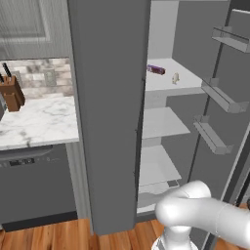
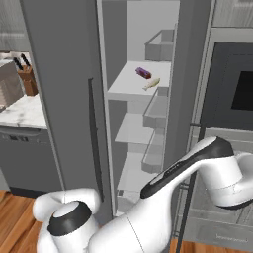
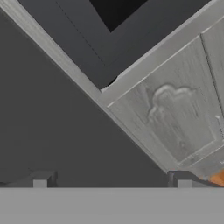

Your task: Pick up the frozen fish from the freezer, place it on any shelf in the fridge, and close the fridge and freezer doors when done.

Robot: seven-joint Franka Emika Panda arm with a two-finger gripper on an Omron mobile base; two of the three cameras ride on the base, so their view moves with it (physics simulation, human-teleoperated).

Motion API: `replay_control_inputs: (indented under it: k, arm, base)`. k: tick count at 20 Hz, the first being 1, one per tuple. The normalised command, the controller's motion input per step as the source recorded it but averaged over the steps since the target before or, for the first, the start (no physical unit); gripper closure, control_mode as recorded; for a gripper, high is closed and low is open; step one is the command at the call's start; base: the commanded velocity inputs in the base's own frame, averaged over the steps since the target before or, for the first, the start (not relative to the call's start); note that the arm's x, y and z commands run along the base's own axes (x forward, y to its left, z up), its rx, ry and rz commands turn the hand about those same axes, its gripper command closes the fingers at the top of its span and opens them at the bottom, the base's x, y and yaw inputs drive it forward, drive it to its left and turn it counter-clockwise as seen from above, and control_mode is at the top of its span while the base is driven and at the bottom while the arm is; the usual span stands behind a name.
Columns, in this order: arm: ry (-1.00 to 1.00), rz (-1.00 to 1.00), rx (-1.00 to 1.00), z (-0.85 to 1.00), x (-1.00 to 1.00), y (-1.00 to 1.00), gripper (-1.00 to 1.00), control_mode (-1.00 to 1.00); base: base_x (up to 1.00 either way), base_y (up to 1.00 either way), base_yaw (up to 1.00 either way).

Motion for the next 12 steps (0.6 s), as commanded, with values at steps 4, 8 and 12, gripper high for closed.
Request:
replay_control_inputs:
  k: [4, 8, 12]
  arm:
    - [0.0, 0.09, 0.04, -0.05, 0.61, 0.01, -1.0, -1.0]
    - [0.0, 0.13, 0.05, 0.0, 0.64, 0.3, -1.0, -1.0]
    - [0.0, 0.21, 0.08, 0.0, 0.6, 0.71, -1.0, -1.0]
  base:
    - [0.0, 0.0, 0.0]
    - [0.0, 0.0, 0.0]
    - [0.0, 0.0, 0.0]
